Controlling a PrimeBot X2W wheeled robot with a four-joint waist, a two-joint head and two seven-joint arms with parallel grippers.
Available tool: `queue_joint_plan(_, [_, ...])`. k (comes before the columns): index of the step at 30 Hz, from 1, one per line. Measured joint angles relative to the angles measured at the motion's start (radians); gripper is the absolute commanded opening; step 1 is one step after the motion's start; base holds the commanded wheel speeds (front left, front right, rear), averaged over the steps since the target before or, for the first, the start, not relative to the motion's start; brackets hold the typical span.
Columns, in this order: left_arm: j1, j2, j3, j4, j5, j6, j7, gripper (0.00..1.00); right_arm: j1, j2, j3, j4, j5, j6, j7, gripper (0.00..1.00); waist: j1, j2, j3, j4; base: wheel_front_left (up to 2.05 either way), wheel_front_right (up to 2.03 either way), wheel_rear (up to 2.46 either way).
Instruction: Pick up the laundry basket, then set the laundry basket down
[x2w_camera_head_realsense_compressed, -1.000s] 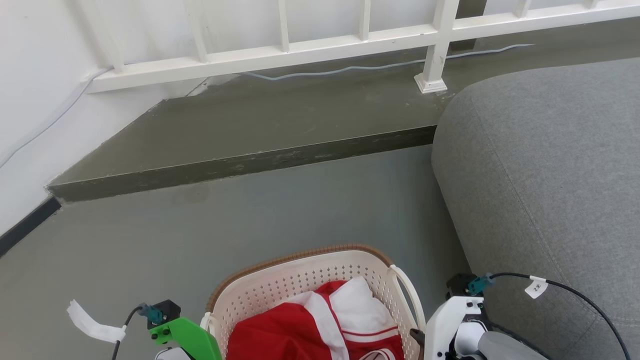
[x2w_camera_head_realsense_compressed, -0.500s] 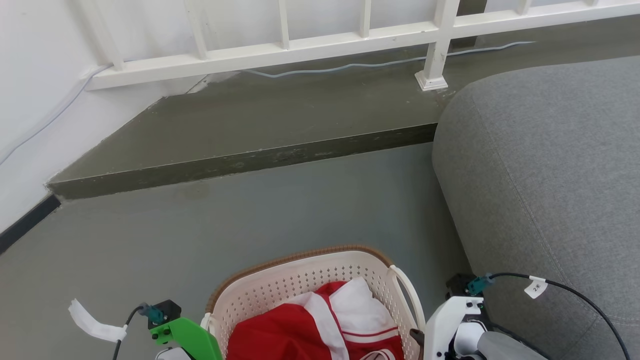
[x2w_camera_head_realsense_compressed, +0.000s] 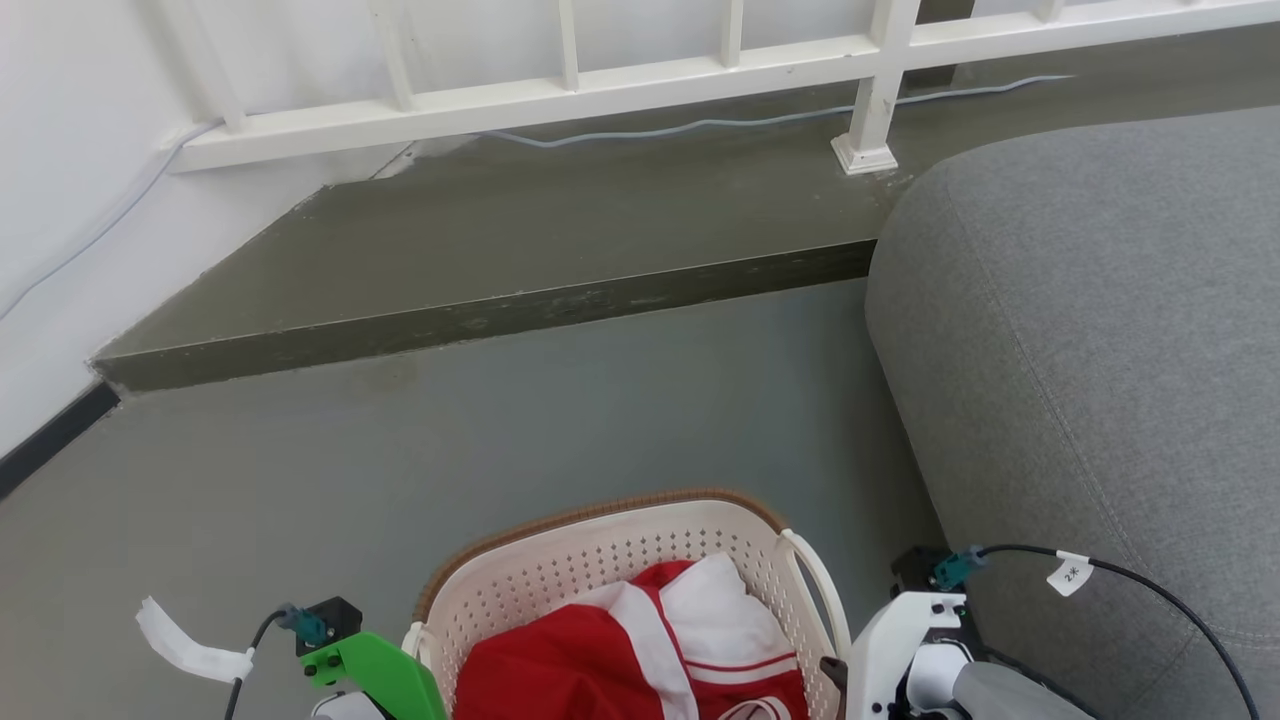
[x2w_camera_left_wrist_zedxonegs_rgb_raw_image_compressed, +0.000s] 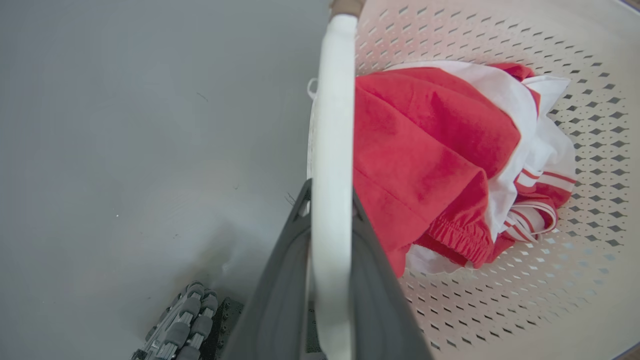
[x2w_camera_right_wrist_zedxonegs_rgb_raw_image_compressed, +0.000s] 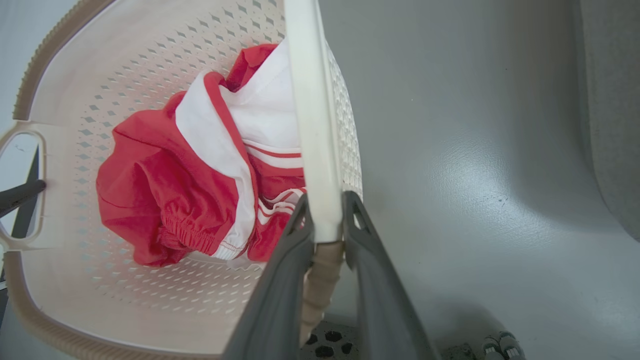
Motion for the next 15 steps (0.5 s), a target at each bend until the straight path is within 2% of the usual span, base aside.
queue_joint_plan(15, [-0.054,0.003,-0.012,-0.033,0.000,0.018,-0.038,0.00,-0.076,-0.005,0.007,-0.014,0.001,-0.025,-0.035,0.00,0.0000,0.0000,0.089,-0.005,0.00,0.00,0.00])
